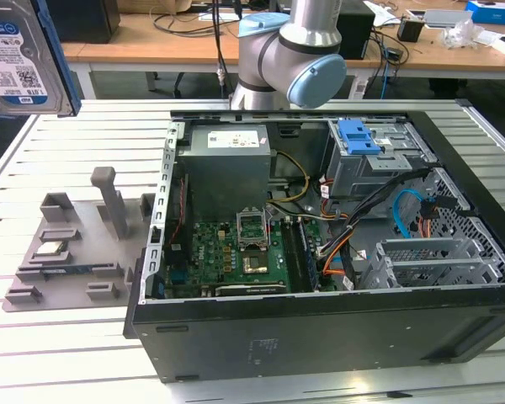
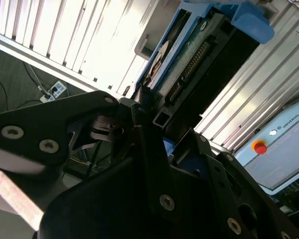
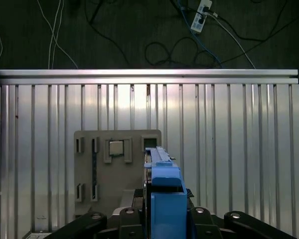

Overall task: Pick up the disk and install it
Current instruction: 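Pick up the disk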

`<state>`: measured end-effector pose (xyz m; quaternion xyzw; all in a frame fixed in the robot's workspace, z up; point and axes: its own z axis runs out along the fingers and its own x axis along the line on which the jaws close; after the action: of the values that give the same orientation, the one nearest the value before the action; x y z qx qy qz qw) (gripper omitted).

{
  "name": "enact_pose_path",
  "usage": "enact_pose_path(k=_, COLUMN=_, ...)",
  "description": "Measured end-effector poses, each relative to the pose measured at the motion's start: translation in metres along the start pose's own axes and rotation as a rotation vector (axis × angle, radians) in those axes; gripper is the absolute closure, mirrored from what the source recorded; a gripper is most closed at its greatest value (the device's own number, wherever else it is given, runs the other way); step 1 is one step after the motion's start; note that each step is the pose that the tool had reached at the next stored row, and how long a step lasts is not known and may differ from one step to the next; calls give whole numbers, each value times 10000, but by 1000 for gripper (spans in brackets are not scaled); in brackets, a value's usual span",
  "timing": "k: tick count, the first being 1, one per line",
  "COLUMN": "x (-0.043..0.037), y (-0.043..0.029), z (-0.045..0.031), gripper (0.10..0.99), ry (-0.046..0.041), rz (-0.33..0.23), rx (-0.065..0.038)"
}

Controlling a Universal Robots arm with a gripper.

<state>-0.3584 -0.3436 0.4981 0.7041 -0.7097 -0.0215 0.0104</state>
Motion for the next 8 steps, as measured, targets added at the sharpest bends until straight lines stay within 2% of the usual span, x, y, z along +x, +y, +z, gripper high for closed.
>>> enact_pose_path(k=8, x=-3, y=9, z=-186, gripper=718, ry=0, rz=0, rx=0)
